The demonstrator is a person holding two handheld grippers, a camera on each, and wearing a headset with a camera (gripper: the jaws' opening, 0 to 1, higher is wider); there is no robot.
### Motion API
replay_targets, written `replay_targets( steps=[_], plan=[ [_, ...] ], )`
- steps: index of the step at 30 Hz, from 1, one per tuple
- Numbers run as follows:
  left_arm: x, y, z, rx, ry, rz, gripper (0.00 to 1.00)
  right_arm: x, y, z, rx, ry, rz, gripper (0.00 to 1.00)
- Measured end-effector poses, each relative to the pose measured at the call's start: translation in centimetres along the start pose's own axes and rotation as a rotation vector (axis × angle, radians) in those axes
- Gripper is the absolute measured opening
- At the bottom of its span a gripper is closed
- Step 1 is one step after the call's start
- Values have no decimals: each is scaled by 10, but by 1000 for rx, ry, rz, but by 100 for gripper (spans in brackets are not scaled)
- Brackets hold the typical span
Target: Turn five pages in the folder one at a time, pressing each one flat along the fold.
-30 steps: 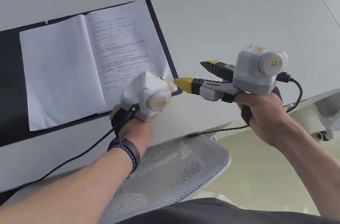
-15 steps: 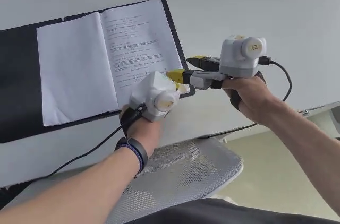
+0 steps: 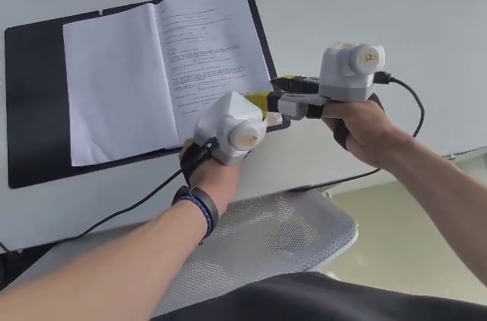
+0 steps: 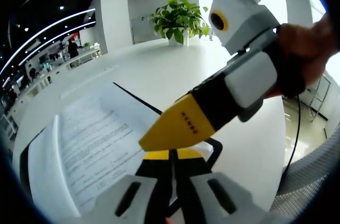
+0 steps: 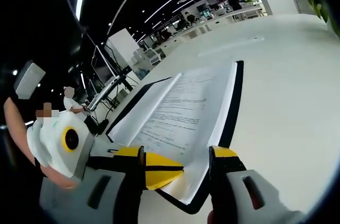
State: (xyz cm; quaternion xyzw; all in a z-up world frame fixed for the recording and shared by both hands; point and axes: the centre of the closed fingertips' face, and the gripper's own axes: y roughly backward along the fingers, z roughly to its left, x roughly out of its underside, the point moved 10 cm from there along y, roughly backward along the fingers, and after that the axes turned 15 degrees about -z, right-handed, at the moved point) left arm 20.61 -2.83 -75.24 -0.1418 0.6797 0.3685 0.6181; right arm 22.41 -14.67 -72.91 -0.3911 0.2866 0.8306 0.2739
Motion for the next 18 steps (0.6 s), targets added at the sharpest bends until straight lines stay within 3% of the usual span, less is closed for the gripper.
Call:
replay_targets(
  steps=[8,14,18],
  plan=[
    [0,1,1,0,6,-1,0,0,-8,-2,5,-42,-15,40],
    [0,1,1,3,5,-2,0,2,-10,-14,74,-112,-47,18],
    [0,2,1,5,4,-1,0,3,-10,-17,97,-134,-52,9]
  ],
)
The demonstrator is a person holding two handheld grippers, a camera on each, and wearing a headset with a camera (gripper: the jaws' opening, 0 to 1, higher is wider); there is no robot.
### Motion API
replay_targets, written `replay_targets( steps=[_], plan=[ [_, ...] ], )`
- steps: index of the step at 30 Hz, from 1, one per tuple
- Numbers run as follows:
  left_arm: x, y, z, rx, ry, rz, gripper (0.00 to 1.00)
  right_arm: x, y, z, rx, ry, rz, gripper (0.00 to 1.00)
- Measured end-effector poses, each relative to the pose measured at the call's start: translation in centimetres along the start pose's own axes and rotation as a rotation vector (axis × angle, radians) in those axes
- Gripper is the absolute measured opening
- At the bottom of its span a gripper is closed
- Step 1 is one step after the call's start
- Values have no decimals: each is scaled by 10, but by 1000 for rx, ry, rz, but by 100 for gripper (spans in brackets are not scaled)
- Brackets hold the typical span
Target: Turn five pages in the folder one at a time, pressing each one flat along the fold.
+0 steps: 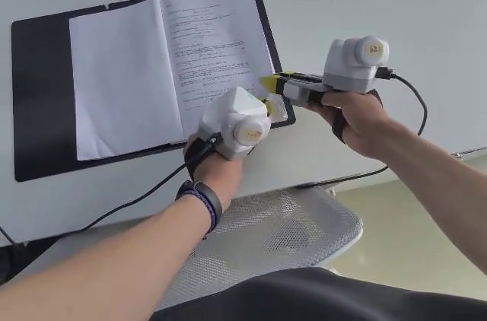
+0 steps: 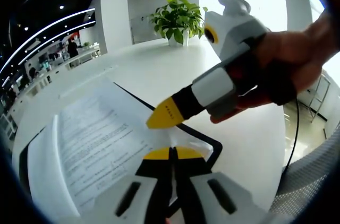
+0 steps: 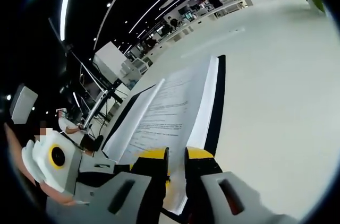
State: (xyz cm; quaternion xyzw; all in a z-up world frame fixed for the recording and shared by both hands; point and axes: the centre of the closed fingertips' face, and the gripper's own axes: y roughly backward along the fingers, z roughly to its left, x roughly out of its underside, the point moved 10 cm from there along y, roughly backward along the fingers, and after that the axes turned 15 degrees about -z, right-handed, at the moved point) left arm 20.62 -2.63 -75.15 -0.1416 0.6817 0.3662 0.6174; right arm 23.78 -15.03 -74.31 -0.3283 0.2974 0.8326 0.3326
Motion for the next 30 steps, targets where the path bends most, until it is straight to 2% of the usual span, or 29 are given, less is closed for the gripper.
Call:
replay_targets(
  steps=[3,9,12,15,17,19,20,23,25,26,28,30],
  plan=[
    [-1,1,0,0,2,0,0,1,0,-2,24,4,6,1],
    [-1,1,1,2,11,2,0,1,0,0,25,-7,6,0],
    [-1,0,0,-4,15,5,0,1,1,-1,37,-36,8,0],
    [-3,0,1,-6,30,16,0,1,2,0,37,-29,6,0],
    [-2,0,1,-8,80,16,0,1,2,0,37,-41,0,0],
    [-4,0,3,14,58,24,0,1,3,0,42,-49,-1,0],
    [-5,-1,4,19,79,34,1,0,3,1,42,-51,-1,0],
    [-8,-1,6,58,89,49,3,-1,4,4,39,-40,1,0],
    [-9,-1,5,80,104,52,9,-2,4,4,39,-38,1,0],
    [-10,0,4,100,84,49,15,-3,5,4,40,-37,3,0],
    [-10,3,4,108,116,57,26,-4,5,5,40,-34,6,0],
    [-11,6,7,99,108,63,32,-5,5,7,40,-27,6,0]
  ],
)
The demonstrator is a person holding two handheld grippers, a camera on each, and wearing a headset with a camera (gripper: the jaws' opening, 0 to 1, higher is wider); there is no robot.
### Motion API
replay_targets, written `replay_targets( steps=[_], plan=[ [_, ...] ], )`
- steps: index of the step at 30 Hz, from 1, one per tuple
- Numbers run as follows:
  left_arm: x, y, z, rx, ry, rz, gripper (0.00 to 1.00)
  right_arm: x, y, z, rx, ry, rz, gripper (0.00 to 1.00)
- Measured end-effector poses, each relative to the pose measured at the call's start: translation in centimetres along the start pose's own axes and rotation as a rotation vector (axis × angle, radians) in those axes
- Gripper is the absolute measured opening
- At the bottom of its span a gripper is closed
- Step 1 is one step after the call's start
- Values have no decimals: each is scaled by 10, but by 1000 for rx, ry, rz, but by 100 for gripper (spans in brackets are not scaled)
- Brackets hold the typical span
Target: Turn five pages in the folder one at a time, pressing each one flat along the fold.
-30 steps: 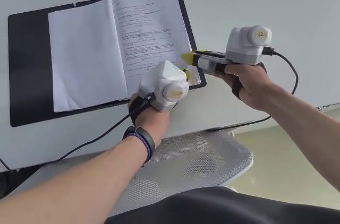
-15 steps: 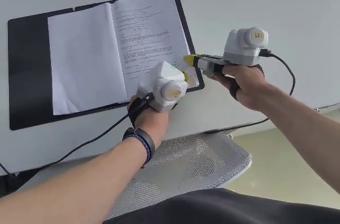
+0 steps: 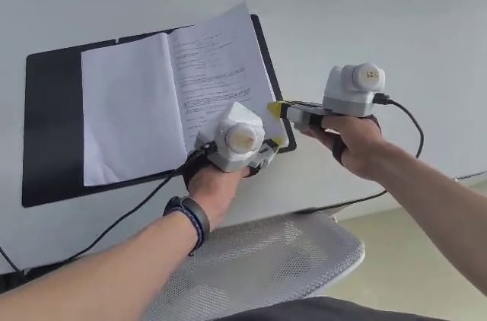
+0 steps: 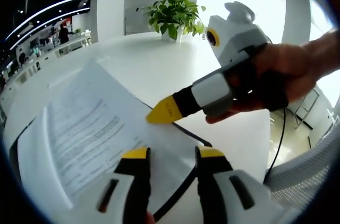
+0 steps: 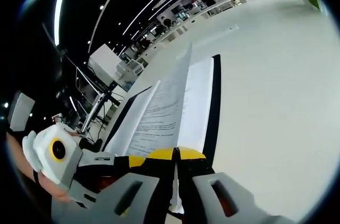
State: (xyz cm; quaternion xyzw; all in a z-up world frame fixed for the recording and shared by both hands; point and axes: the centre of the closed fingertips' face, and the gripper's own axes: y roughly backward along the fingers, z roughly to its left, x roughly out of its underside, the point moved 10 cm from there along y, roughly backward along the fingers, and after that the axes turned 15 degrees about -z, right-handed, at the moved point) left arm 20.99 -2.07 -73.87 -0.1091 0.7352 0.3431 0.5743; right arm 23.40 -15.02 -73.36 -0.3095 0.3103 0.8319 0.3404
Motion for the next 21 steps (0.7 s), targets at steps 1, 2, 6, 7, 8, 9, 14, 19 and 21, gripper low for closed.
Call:
replay_targets(
  steps=[1,2,6,7,8,9,14,19,21],
  plan=[
    [0,2,1,3,3,2,34,0,0,0,2,1,0,0],
    [-1,4,2,-2,4,6,35,-1,0,0,2,1,0,0],
    [-8,13,3,13,-4,1,41,-4,4,2,2,-8,-15,0],
    [-11,16,4,21,-4,-5,42,-5,4,2,2,-9,-17,0],
    [-13,18,5,20,-4,-8,42,-6,5,3,0,-9,-20,0],
    [-15,20,6,18,-7,-11,43,-7,5,4,-3,-9,-22,0],
    [-25,34,12,6,21,-27,47,-10,6,9,-7,-1,-34,0],
    [-30,48,15,3,12,-39,51,-12,8,14,-14,-12,-54,0],
    [-32,54,17,-1,13,-44,52,-14,9,17,-16,-5,-59,0]
  ],
)
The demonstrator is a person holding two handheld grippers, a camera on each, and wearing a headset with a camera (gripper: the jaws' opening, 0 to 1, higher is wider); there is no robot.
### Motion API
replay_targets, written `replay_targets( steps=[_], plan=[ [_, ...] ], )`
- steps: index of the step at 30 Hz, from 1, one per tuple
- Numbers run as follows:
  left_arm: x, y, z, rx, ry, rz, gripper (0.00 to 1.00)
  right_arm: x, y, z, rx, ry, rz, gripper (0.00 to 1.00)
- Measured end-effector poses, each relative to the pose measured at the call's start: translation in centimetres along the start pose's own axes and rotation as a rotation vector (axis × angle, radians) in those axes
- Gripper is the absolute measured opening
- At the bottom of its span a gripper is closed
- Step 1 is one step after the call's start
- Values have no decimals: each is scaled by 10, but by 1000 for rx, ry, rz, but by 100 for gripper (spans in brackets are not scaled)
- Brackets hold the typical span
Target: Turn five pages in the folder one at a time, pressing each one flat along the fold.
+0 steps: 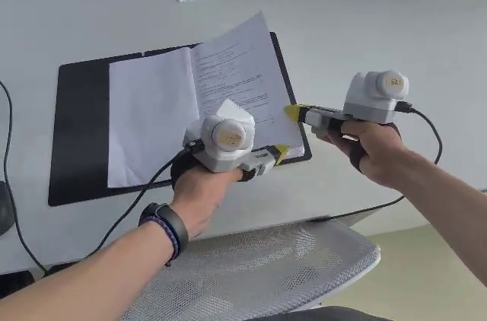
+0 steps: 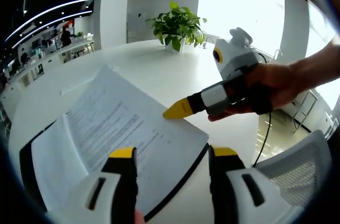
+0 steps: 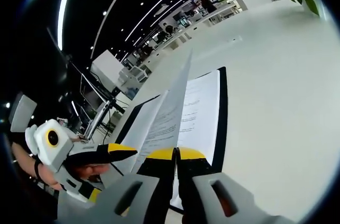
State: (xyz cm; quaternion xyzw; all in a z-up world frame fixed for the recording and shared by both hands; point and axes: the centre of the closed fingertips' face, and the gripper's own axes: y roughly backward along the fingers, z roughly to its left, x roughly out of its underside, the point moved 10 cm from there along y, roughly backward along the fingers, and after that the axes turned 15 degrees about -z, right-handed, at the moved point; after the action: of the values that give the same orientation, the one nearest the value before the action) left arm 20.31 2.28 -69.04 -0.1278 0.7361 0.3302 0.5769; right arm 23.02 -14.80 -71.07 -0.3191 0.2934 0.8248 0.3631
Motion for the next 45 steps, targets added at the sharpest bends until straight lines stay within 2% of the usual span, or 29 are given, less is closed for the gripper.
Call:
replay_targets(
  steps=[4,7,15,19,20,23,26,32,36,39,45],
  plan=[
    [-6,13,3,-2,-2,-13,55,-3,1,6,-6,0,-14,0],
    [-14,26,6,-3,2,-39,55,-6,1,12,-13,9,-19,0],
    [-26,54,17,-19,0,-66,62,-17,1,33,-70,47,-39,0],
    [-26,68,26,-28,14,-84,65,-21,-2,46,-115,56,-50,0],
    [-25,74,29,-36,19,-90,66,-23,-3,51,-143,68,-56,0],
    [-22,85,35,-52,9,-88,67,-25,-8,66,-197,63,-67,0],
    [-16,104,45,-84,15,-83,67,-26,-14,81,-242,65,-70,0],
    [-8,142,65,-160,29,-82,69,-27,-41,124,-363,68,-74,0],
    [-3,166,77,-211,44,-84,70,-22,-62,148,-417,99,-38,0],
    [2,184,85,-242,55,-85,71,-12,-79,166,-444,100,-9,0],
    [13,212,98,-309,61,-71,69,10,-108,188,-468,100,45,0]
  ],
)
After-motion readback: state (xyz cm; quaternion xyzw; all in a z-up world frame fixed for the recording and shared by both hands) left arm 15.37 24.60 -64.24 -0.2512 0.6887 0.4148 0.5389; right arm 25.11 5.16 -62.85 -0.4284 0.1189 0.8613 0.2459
